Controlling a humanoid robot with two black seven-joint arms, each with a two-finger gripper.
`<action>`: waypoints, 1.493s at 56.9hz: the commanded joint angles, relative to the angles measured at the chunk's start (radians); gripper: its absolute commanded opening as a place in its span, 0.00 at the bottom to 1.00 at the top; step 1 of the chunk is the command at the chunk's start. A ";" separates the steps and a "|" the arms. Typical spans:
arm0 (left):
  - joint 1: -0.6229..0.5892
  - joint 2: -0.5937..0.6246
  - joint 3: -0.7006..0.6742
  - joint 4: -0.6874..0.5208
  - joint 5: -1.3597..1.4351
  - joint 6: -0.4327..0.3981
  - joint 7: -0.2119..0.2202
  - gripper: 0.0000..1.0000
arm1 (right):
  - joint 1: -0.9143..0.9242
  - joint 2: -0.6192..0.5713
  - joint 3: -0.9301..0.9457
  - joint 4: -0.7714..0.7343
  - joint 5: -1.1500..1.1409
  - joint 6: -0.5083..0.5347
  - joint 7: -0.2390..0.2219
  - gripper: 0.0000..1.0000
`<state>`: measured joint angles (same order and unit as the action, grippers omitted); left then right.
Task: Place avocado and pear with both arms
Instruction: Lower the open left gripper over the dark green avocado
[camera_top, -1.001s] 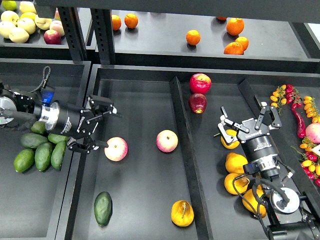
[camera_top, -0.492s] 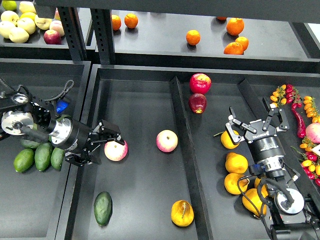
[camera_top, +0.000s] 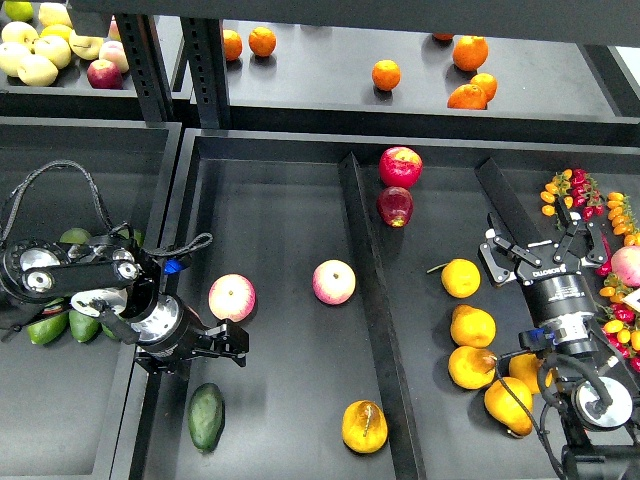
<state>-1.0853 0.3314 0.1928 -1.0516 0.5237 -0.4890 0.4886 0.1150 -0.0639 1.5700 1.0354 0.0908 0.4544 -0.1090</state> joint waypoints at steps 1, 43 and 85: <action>0.019 -0.003 0.002 0.021 0.022 0.000 0.000 0.99 | -0.001 0.003 0.005 0.002 0.001 0.001 0.000 1.00; 0.081 -0.061 -0.001 0.108 0.032 0.000 0.000 0.99 | -0.001 0.004 0.005 0.008 0.003 0.004 0.000 1.00; 0.102 -0.100 0.000 0.153 0.032 0.000 0.000 0.99 | -0.001 0.006 0.007 0.008 0.009 0.006 0.000 1.00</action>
<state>-0.9867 0.2420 0.1932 -0.9092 0.5553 -0.4886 0.4887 0.1135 -0.0597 1.5770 1.0432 0.0996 0.4602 -0.1090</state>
